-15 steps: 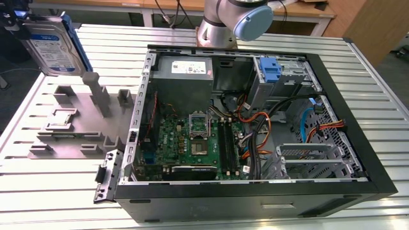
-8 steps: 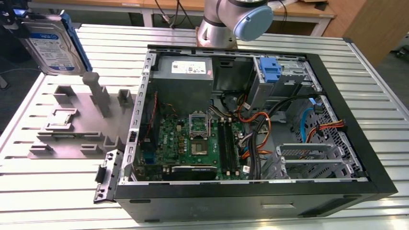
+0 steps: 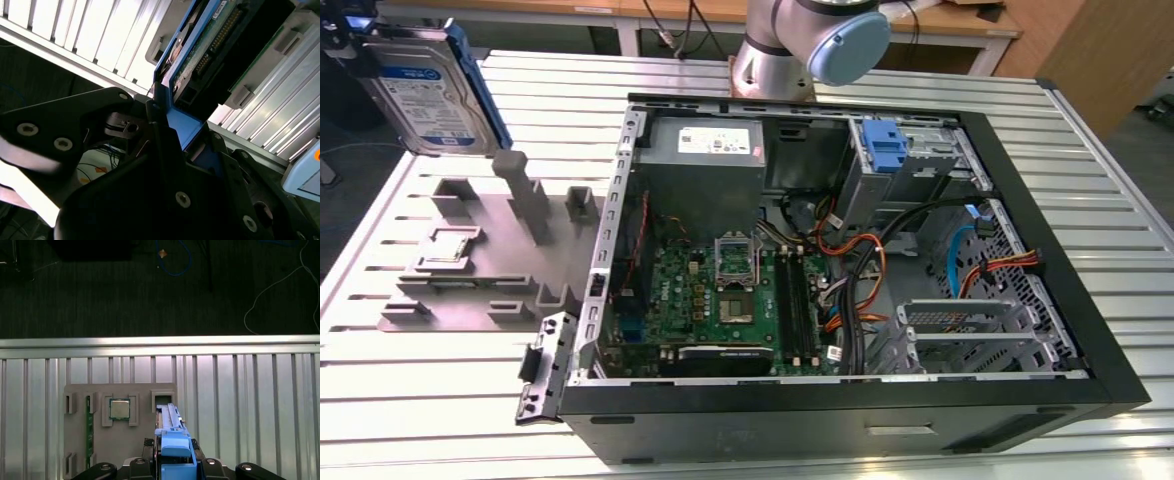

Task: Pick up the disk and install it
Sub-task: 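Pick up the disk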

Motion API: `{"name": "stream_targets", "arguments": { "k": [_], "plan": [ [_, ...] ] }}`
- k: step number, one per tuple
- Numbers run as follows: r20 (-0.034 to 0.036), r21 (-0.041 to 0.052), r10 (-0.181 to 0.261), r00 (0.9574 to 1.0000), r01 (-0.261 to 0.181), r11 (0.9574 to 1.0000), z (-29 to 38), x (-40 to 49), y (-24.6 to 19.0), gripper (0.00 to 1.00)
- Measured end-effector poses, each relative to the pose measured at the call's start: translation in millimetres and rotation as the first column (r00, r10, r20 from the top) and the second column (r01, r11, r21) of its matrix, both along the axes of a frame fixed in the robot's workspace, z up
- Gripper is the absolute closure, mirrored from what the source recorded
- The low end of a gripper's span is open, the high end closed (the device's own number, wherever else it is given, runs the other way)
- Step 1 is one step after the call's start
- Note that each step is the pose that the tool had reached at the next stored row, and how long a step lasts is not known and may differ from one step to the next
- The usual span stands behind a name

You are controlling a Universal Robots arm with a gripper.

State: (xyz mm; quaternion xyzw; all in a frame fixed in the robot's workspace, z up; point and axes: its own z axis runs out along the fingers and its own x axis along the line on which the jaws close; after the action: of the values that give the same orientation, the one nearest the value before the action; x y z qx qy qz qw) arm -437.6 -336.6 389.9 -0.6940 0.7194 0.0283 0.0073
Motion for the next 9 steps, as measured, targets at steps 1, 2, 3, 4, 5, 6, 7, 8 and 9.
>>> {"name": "stream_targets", "arguments": {
  "k": [1, 2, 3, 4, 5, 6, 7, 8, 9],
  "plan": [
    [0.0000, 0.0000, 0.000, 1.0000, 0.000, 1.0000, 0.3, 0.0, 0.0, 0.63],
    [0.0000, 0.0000, 0.000, 1.0000, 0.000, 1.0000, 0.6, 0.0, 0.0, 0.63],
    [0.0001, 0.0000, 0.000, 1.0000, 0.000, 1.0000, 0.9, 0.0, 0.0, 0.63],
    [0.0000, 0.0000, 0.000, 1.0000, 0.000, 1.0000, 1.2, 0.0, 0.0, 0.63],
    [0.0000, 0.0000, 0.000, 1.0000, 0.000, 1.0000, 1.5, 0.0, 0.0, 0.63],
    [0.0000, 0.0000, 0.000, 1.0000, 0.000, 1.0000, 1.8, 0.0, 0.0, 0.63],
    [0.0000, 0.0000, 0.000, 1.0000, 0.000, 1.0000, 2.1, 0.0, 0.0, 0.63],
    [0.0000, 0.0000, 0.000, 1.0000, 0.000, 1.0000, 2.5, 0.0, 0.0, 0.63],
    [0.0000, 0.0000, 0.000, 1.0000, 0.000, 1.0000, 2.8, 0.0, 0.0, 0.63]
  ]
}}
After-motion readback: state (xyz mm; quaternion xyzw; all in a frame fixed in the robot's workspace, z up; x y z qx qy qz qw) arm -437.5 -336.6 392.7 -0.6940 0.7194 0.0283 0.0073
